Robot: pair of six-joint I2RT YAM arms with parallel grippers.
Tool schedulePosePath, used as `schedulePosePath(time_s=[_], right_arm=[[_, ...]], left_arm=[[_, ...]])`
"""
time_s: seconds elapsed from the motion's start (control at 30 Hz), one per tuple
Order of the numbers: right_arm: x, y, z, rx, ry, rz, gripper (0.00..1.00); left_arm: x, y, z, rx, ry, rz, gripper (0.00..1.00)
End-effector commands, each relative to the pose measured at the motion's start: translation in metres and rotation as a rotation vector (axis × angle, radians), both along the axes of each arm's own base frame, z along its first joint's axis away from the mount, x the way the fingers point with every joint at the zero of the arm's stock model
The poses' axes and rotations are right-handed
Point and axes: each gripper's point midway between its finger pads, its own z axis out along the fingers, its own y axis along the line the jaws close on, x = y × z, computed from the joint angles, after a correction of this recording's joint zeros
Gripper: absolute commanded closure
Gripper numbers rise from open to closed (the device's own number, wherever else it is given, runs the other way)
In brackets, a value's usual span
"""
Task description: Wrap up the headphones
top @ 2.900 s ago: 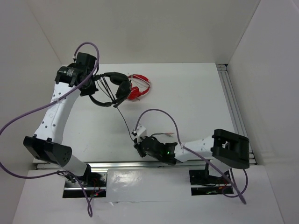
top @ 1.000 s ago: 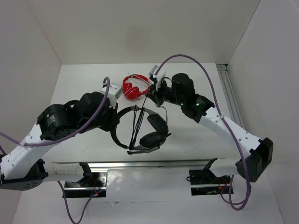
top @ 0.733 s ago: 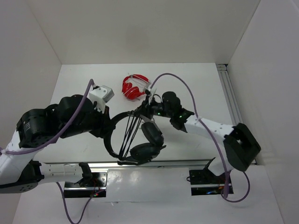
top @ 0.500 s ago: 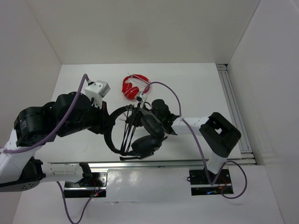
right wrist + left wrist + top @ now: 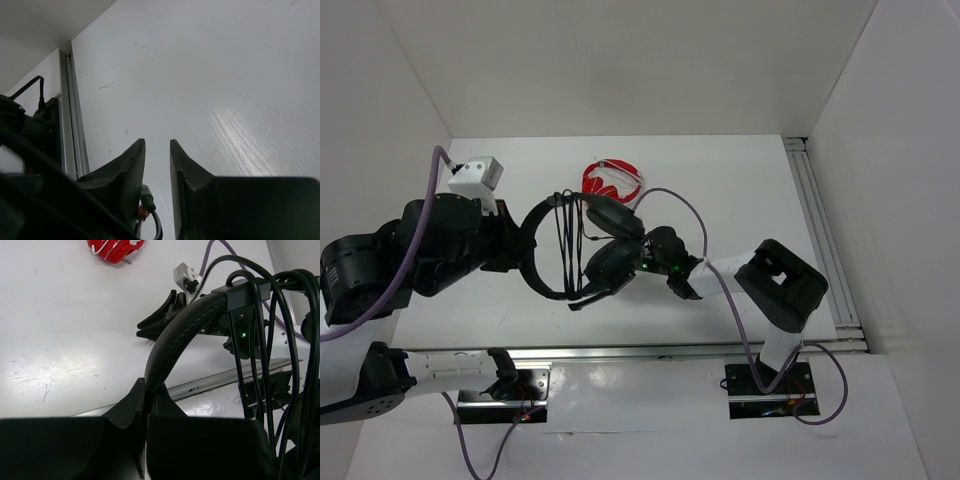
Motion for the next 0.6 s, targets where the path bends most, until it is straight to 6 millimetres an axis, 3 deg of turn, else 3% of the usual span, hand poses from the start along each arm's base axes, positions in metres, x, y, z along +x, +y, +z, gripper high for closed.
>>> schedulePosePath(time_s=[0.0, 0.1, 0.2, 0.3, 0.57], right_arm=[[0.000, 0.008, 0.031, 0.094, -0.082, -0.003, 0.66], [0.002, 0.007, 0.031, 0.093, -0.083, -0.015, 0.76], [-0.003, 0.000, 0.014, 0.058, -0.053, -0.024, 0.74], [-0.009, -0.002, 0.015, 0.074, -0.068, -0.024, 0.67], [-0.013, -0.008, 0.006, 0.065, -0.066, -0.047, 0.86]], left_arm=[[0.007, -0.007, 0.014, -0.087, -0.025, 0.039, 1.00], [0.009, 0.001, 0.015, -0.085, -0.040, 0.078, 1.00], [0.011, 0.007, 0.015, -0.096, -0.048, 0.119, 1.00], [0.012, 0.012, 0.015, -0.103, -0.052, 0.147, 1.00], [0.015, 0.009, 0.007, -0.094, -0.033, 0.169, 1.00]])
